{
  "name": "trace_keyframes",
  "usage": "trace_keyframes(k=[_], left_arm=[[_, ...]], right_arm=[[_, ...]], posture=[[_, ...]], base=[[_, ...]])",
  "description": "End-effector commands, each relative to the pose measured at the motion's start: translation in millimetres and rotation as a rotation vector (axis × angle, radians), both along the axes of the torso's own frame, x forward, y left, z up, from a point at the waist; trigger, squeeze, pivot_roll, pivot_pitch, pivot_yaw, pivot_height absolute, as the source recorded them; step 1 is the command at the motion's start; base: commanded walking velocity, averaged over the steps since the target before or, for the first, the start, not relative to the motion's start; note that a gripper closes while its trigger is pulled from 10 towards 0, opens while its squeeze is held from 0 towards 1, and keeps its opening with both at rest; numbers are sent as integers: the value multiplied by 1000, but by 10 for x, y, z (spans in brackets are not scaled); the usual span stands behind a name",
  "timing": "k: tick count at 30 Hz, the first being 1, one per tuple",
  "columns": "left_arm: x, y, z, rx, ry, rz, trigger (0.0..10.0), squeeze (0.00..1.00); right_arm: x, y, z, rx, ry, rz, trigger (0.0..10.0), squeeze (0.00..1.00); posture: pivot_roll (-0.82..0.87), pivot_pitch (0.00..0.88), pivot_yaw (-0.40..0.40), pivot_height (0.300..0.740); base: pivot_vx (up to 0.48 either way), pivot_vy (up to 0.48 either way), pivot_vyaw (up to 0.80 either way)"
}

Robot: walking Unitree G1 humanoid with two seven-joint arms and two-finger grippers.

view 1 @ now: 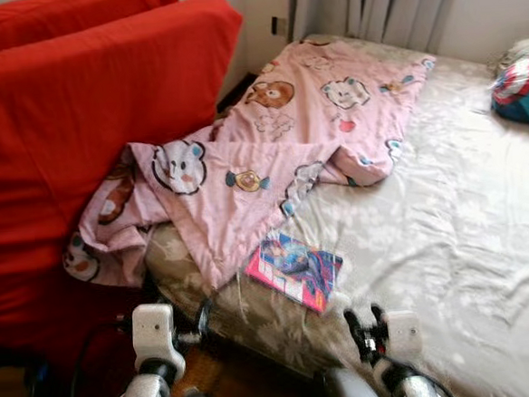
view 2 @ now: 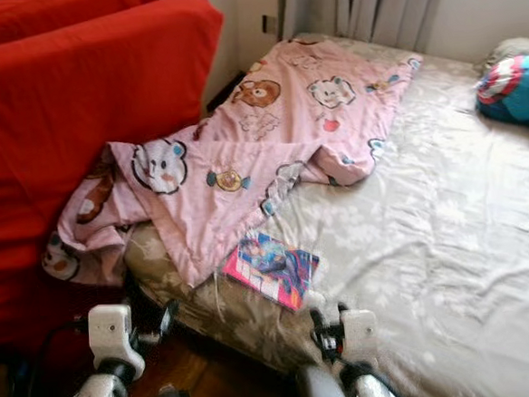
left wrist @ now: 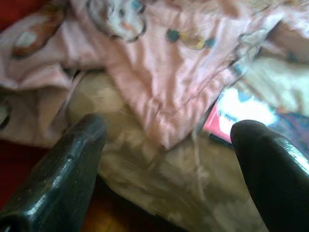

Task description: Clean up the room

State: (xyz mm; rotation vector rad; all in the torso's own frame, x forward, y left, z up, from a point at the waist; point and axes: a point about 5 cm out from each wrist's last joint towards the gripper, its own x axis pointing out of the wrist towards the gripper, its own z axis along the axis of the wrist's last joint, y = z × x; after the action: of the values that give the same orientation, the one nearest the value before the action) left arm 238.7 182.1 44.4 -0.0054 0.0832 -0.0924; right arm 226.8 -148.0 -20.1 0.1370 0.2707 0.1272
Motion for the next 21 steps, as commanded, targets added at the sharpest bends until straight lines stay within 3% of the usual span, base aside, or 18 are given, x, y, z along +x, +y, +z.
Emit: trace_keyframes(k=[1,5,10,21], left_arm=[[-12,-3,-23,5,20,-9,10000,0],[3,-13,-10,1,17,-10,10000,0],[-5,-24,-16,-1,23,-14,10000,0],[8,-45,-9,-3,26,-28,10000,0]], right_arm=[[-59,7,-56,15,29,0,10000,0],[-48,21,-58,9,26,25,10000,0],[-42,32,-71,6,34,36,10000,0],[-21,43,-117,35,67,19,10000,0]], posture=[[-58,153,-50,640],[-54,154,-53,640],[-54,154,-53,640],[-56,144,-44,640]], base=[[0,0,0],[0,0,0],[0,0,800],[0,0,0]])
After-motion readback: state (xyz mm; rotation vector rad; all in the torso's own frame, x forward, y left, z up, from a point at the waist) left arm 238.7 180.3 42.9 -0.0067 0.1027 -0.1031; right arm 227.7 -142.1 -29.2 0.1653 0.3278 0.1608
